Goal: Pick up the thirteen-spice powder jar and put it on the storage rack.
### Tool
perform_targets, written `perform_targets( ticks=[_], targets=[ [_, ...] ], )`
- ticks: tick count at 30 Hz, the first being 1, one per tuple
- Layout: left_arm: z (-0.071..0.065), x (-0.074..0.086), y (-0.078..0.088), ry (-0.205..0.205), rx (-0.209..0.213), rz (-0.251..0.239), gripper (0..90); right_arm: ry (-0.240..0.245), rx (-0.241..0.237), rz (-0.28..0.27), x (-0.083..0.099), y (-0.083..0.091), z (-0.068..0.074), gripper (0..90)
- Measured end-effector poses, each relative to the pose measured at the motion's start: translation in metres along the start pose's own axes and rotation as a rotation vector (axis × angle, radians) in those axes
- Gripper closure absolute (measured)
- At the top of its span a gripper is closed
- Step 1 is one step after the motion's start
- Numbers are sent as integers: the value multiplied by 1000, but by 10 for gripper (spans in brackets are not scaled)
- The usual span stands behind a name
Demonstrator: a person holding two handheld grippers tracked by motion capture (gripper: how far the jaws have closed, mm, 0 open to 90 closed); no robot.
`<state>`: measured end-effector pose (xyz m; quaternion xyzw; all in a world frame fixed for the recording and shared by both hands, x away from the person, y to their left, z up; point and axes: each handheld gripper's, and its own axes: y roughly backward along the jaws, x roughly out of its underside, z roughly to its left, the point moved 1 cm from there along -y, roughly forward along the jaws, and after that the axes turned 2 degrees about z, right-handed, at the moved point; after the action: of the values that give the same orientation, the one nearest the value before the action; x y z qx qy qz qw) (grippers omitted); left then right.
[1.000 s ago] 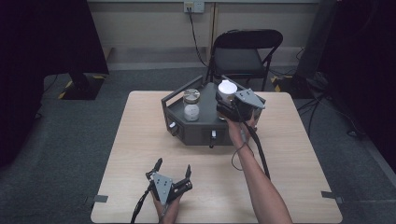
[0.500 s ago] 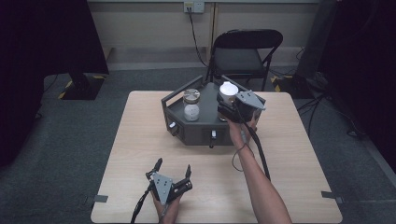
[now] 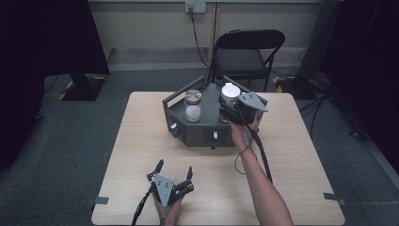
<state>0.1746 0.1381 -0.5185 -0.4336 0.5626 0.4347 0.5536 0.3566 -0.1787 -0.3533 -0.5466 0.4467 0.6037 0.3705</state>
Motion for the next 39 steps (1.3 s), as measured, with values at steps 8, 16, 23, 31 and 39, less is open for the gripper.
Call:
perform_targets(
  ticks=[8,16,23,31,39],
  targets=[
    [0,0,0,0,0,0,0,-4,2,0,0,1,0,297],
    [0,0,0,0,0,0,0,-1,4,0,0,1,1,296],
    [0,0,0,0,0,0,0,8,31,-17,2,1,5,192],
    [0,0,0,0,0,0,0,-5,42,-49,4,2,3,0],
    [0,0,0,0,0,0,0,-25,2,-27,6,6,-2,0]
  ],
)
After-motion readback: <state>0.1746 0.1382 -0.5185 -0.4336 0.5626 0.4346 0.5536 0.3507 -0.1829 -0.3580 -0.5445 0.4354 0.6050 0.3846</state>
